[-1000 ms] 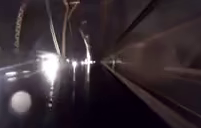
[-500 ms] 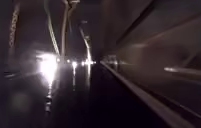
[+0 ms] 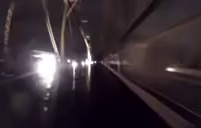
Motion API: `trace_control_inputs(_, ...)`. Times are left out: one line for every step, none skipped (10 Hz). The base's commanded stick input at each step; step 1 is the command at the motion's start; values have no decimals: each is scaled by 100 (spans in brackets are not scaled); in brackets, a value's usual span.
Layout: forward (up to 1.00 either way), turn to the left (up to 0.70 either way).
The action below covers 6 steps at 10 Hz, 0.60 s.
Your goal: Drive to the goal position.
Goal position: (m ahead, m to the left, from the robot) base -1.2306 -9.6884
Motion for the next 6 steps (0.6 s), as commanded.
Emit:
trace_control_inputs(100, 0)
trace_control_inputs(100, 0)
trace_control_inputs(100, 0)
trace_control_inputs(100, 0)
trace_control_inputs(100, 0)
trace_control_inputs(100, 0)
